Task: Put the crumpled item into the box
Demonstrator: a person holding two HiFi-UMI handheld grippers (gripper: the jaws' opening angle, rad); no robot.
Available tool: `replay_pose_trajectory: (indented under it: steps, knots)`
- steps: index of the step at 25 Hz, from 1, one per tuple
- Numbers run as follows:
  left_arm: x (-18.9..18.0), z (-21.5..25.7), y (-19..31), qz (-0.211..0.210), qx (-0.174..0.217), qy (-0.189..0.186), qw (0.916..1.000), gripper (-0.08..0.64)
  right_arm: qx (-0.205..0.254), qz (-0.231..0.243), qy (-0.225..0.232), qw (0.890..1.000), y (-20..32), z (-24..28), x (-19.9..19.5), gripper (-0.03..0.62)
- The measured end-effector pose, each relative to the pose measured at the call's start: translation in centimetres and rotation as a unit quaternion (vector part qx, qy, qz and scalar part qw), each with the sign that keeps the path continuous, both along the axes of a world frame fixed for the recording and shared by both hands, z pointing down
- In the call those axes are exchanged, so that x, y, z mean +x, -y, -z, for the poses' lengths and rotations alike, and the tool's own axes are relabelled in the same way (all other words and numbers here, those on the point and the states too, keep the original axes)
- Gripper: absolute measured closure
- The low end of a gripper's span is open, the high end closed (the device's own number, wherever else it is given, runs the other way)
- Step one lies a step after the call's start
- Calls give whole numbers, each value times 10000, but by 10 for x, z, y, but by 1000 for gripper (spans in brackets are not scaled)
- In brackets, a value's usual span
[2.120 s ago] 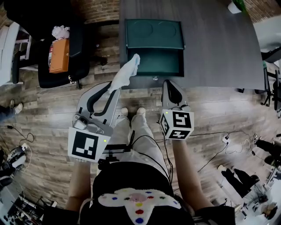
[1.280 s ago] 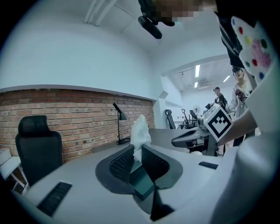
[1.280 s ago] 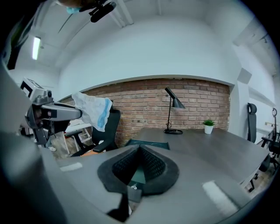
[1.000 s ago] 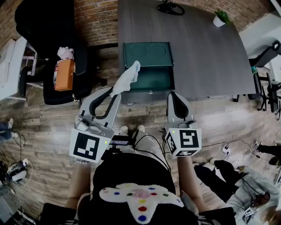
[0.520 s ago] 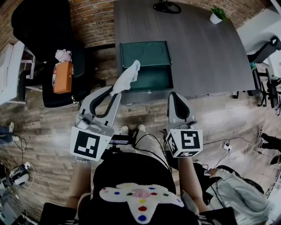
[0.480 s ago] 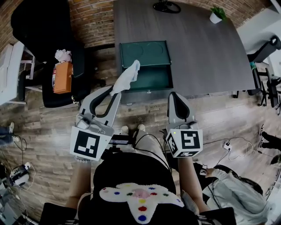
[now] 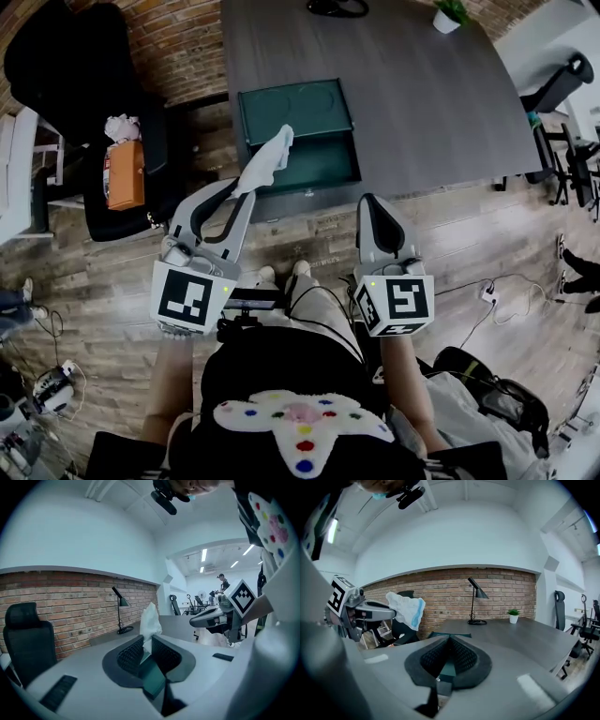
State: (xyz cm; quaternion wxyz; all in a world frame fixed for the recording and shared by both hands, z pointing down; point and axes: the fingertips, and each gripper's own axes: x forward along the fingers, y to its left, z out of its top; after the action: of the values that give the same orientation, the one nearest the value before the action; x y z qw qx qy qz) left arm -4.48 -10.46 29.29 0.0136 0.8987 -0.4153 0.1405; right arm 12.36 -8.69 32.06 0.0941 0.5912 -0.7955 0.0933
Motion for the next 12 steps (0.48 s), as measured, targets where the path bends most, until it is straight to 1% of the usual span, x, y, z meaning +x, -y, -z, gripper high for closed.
replay_pose_trajectory:
  steps: [6, 12]
  knots:
    - [11, -22, 18, -206, -24, 207, 9996, 503, -46, -178, -11, 9998, 0, -4, 9, 583]
    - [28, -50, 37, -467, -165, 473, 9976, 503, -101, -413, -31, 9991, -3, -6, 23, 583]
